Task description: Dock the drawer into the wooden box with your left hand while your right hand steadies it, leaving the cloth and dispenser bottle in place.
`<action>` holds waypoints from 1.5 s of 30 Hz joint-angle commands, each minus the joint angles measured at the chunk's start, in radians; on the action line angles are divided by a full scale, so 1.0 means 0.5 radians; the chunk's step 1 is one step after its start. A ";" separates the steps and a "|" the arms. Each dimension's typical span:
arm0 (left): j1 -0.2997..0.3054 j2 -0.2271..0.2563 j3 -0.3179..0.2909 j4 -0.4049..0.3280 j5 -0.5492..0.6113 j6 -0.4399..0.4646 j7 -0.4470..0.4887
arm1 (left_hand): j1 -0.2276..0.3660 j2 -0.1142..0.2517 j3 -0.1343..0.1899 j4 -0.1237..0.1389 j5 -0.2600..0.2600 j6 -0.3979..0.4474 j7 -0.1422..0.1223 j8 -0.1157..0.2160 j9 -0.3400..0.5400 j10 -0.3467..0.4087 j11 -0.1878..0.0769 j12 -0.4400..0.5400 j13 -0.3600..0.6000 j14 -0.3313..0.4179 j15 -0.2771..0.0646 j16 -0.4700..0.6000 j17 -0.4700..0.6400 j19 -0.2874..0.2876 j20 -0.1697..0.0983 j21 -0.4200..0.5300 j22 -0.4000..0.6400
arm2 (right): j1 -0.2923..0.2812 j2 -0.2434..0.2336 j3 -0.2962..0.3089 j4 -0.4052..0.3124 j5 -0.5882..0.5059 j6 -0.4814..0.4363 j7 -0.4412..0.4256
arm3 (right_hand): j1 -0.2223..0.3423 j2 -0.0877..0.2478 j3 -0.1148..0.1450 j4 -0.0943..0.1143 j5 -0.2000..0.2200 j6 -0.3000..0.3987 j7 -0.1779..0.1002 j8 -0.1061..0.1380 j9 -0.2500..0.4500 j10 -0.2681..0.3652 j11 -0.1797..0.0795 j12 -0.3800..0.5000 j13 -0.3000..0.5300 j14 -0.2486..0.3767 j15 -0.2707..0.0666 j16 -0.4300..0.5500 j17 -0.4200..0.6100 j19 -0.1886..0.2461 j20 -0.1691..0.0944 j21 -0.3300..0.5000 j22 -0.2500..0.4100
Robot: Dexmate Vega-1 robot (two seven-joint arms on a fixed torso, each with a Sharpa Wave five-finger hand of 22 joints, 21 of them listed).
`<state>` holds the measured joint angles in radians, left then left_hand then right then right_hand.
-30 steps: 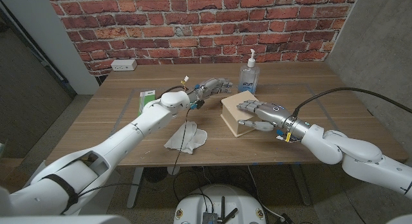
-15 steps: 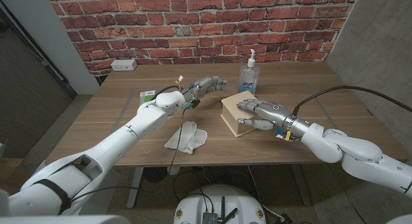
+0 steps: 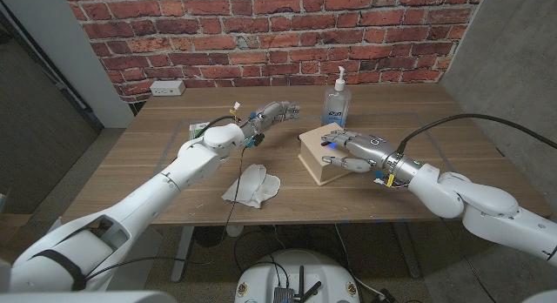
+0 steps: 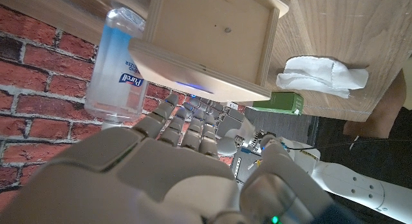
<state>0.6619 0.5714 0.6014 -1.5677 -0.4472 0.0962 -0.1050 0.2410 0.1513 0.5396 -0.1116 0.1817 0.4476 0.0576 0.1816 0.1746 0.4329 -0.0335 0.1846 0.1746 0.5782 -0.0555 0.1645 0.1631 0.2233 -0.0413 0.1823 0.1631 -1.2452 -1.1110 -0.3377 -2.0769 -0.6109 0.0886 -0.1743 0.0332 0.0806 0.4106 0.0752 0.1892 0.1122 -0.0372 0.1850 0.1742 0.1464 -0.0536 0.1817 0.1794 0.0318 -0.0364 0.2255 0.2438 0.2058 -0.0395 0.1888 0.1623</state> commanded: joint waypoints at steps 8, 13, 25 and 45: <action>0.084 0.056 -0.091 -0.082 -0.020 -0.051 0.106 | -0.019 0.000 0.025 -0.005 -0.004 0.012 -0.005 0.007 0.004 0.020 0.003 0.014 0.008 -0.060 -0.034 0.003 0.001 0.018 -0.080 0.005 0.004 | -0.061 0.027 0.112 0.020 0.098 -0.040 -0.113 | 0.005 0.104 0.022 -0.001 -0.005 0.015 -0.012 0.006 0.005 0.037 0.012 0.024 0.004 0.040 -0.040 0.017 0.005 0.052 -0.091 0.018 0.006; 0.106 0.045 -0.110 -0.076 -0.024 -0.086 0.142 | -0.023 0.000 0.032 -0.007 -0.005 0.011 -0.006 0.007 0.005 0.018 0.007 0.012 0.008 -0.089 -0.026 0.000 0.001 0.027 -0.072 0.008 0.004 | -0.052 0.051 0.134 0.052 0.142 -0.026 -0.143 | 0.004 0.104 0.023 0.001 -0.005 0.018 -0.013 0.007 0.005 0.048 0.017 0.027 0.004 0.045 -0.042 0.018 0.004 0.066 -0.090 0.021 0.006; 0.160 0.004 -0.152 -0.060 -0.006 -0.175 0.270 | -0.031 0.001 0.053 -0.015 -0.005 0.009 -0.011 0.005 0.005 0.008 -0.013 0.007 0.009 -0.164 -0.004 -0.003 0.001 0.038 -0.071 0.008 0.004 | -0.013 0.106 0.156 0.158 0.249 0.064 -0.210 | 0.003 0.095 0.027 0.002 -0.005 0.032 -0.014 0.010 0.005 0.064 0.017 0.029 0.005 0.062 -0.038 0.019 0.001 0.093 -0.087 0.022 0.005; 0.323 -0.026 -0.245 -0.123 0.018 -0.313 0.503 | -0.037 0.007 0.122 -0.045 -0.009 -0.030 -0.057 -0.007 0.009 -0.125 0.009 -0.018 0.012 -0.411 0.046 -0.006 0.000 0.041 -0.049 0.004 0.004 | 0.019 0.296 0.212 0.324 0.593 0.169 -0.292 | 0.009 0.086 0.036 -0.002 -0.004 0.074 -0.013 0.021 0.005 0.098 0.026 0.033 0.006 0.097 -0.025 0.022 -0.007 0.155 -0.073 0.030 0.006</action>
<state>0.7739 0.5602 0.5070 -1.5976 -0.4432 -0.0259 0.0795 0.2332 0.1515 0.5894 -0.1338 0.1797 0.4355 0.0342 0.1817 0.1745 0.3813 -0.0266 0.1807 0.1795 0.3882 -0.0366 0.1645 0.1632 0.2311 -0.0410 0.1823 0.1631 -1.2452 -1.0177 -0.2441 -1.9582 -0.4072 0.1472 -0.3010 0.0332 0.0806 0.4205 0.0733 0.1892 0.1390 -0.0461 0.1890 0.1742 0.1858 -0.0356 0.1895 0.1792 0.0721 -0.0348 0.2331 0.2394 0.2724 -0.0380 0.1974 0.1623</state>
